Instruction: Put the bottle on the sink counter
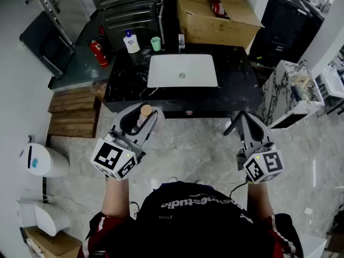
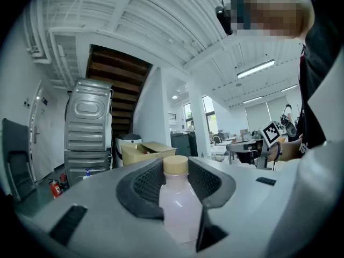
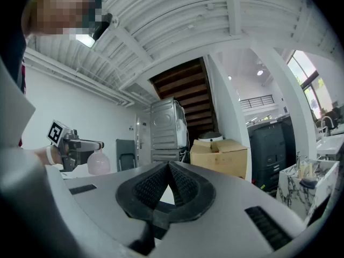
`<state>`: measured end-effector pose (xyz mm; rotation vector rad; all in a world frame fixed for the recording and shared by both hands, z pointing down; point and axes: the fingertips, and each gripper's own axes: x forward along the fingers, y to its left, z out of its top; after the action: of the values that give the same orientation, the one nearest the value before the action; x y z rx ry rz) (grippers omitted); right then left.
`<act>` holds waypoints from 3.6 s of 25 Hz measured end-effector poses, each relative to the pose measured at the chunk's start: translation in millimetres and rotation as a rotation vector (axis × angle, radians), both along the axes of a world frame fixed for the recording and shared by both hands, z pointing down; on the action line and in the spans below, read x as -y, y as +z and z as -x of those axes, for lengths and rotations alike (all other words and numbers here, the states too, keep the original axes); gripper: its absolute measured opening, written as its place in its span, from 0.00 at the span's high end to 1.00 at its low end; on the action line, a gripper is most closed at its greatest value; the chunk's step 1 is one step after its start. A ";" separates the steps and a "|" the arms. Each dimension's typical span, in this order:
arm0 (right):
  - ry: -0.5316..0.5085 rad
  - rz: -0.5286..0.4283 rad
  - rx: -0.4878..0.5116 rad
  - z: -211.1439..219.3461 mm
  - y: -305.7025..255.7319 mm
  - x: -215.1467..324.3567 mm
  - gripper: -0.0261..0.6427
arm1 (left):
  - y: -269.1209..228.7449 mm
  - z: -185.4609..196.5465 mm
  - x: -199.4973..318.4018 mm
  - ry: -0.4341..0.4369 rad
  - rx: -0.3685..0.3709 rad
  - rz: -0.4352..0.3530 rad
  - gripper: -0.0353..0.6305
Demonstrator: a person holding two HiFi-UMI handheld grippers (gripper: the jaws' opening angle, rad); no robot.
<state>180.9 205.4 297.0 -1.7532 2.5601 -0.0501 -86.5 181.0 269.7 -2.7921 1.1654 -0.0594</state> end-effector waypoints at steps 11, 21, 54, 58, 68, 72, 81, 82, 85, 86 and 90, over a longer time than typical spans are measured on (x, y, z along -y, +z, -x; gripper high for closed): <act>-0.029 -0.007 -0.016 -3.4 -7.6 -0.2 0.91 | -4.9 -11.8 -1.7 -0.003 0.001 0.000 0.73; -0.072 -0.014 0.006 -23.9 -3.7 -1.4 0.90 | 0.1 -29.3 -1.5 -0.032 -0.005 0.017 0.73; -0.115 -0.004 0.002 58.8 2.3 318.9 0.90 | 35.7 15.9 326.0 -0.020 0.021 0.002 0.73; -0.105 0.005 -0.001 73.4 3.6 352.8 0.90 | 45.1 30.2 373.3 -0.028 0.023 0.013 0.73; -0.125 0.067 -0.015 65.5 30.8 410.4 0.90 | 93.8 -4.3 466.1 -0.022 0.007 0.034 0.73; -0.146 0.091 -0.013 56.1 39.8 430.4 0.90 | 112.1 -13.3 496.7 -0.047 -0.035 0.038 0.73; -0.167 0.134 -0.008 41.1 61.9 466.8 0.90 | 155.7 28.2 566.9 -0.194 -0.018 0.063 0.73; -0.169 0.139 -0.008 40.5 64.2 469.8 0.90 | 161.8 34.9 574.6 -0.212 -0.009 0.068 0.73; -0.175 0.152 -0.012 40.9 69.9 479.5 0.90 | 181.7 57.8 600.1 -0.268 -0.014 0.098 0.73; -0.176 0.156 -0.014 41.4 71.9 483.0 0.90 | 188.6 66.1 609.2 -0.288 -0.024 0.111 0.73; -0.178 0.174 -0.029 43.9 79.0 497.2 0.90 | 212.5 88.5 642.0 -0.338 -0.012 0.132 0.73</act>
<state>137.0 -291.8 376.0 -1.5798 2.8029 -0.2621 -175.0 -461.1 482.2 -2.6709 1.6817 -0.1547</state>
